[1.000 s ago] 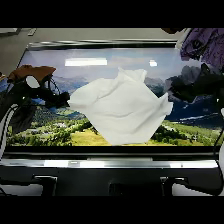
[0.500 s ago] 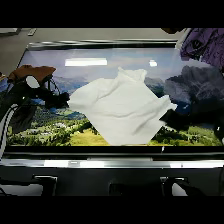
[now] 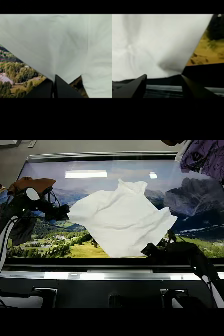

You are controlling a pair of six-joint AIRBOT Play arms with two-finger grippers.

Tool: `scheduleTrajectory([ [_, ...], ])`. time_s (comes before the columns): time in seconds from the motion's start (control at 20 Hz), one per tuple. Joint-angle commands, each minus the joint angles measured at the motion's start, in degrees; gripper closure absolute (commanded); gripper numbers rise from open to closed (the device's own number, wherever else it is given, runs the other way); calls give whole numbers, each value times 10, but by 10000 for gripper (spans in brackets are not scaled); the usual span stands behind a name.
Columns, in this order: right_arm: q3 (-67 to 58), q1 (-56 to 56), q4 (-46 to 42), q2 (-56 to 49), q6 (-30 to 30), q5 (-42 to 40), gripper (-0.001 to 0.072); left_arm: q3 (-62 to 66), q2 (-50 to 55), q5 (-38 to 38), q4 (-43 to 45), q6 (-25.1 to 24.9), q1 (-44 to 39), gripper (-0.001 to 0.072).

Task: Fold the clothes and pants, and hang the long-sleeved shirts on hangers.

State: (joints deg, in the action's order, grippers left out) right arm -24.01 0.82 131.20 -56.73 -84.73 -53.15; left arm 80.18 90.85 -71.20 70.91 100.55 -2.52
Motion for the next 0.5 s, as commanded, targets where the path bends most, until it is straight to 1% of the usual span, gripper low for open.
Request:
scheduleTrajectory([
  [0.0,10,57,2,-39,52,78,242,0,2,0,0,0,1,692],
  [0.1,7,62,3,-56,52,107,506,0,2,0,0,0,1,692],
  [0.15,-3,62,0,-54,50,119,670,1,2,0,0,-1,1,693],
  [0.2,-25,62,-6,-52,47,123,677,3,0,2,1,-4,1,694],
  [0.3,-104,62,-37,-47,47,108,678,36,-7,-2,0,-40,7,695],
  [0.4,-223,62,-94,-46,45,59,678,101,-26,-4,2,-65,16,696],
  [0.45,-293,62,-125,-45,41,23,678,140,-40,-4,10,-67,20,696],
])
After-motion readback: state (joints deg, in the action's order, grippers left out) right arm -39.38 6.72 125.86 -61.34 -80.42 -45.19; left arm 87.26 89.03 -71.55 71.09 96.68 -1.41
